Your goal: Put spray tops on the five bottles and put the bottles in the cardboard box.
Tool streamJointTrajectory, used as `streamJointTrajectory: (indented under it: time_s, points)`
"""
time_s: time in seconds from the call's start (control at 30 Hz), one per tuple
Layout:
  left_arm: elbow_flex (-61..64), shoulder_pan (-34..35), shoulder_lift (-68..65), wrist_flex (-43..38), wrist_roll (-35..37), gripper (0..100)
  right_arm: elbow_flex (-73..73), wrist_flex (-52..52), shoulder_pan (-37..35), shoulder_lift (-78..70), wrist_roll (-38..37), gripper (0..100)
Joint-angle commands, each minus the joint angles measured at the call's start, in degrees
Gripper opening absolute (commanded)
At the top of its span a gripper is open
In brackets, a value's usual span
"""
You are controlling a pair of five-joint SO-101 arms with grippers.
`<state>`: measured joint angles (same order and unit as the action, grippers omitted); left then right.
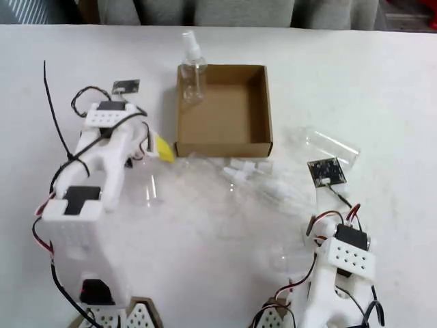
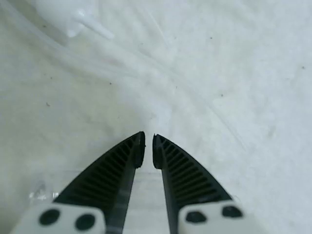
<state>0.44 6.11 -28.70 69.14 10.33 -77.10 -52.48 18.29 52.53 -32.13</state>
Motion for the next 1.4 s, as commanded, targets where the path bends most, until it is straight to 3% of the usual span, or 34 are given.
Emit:
streamJointTrajectory:
  time_s: [0.0, 0.13, 0.3, 0.33, 0.6, 0.87, 1.13, 1.37]
  points:
    - [-6.2, 1.4, -1.3, 3.2, 1.8, 37, 0.3, -0.2, -0.1, 0.2, -0.4, 1.7]
    - [-6.9, 1.1, -2.2, 3.6, 1.7, 34, 0.3, -0.2, -0.1, 0.2, -0.4, 1.7]
    - [-6.9, 1.1, -2.2, 4.6, 1.1, 6, 0.3, -0.2, -0.1, 0.2, -0.4, 1.7]
    - [-6.9, 1.0, -2.2, 4.7, 0.4, 4, 0.3, -0.1, -0.1, 0.2, -0.4, 1.7]
    - [-6.9, 0.5, -2.1, 5.7, -1.2, 12, 0.3, -0.1, -0.1, 0.2, -0.4, 1.7]
    - [-6.9, 0.0, -2.1, 7.6, -1.2, 31, 0.3, -0.1, -0.1, 0.2, -0.4, 1.7]
    - [-5.9, 0.5, -1.1, 7.1, -1.1, 31, 0.3, -0.1, -0.1, 0.2, -0.4, 1.7]
    - [11.2, 0.0, 13.7, -5.0, -0.5, 31, 0.3, 0.0, -0.2, 0.2, -0.4, 1.7]
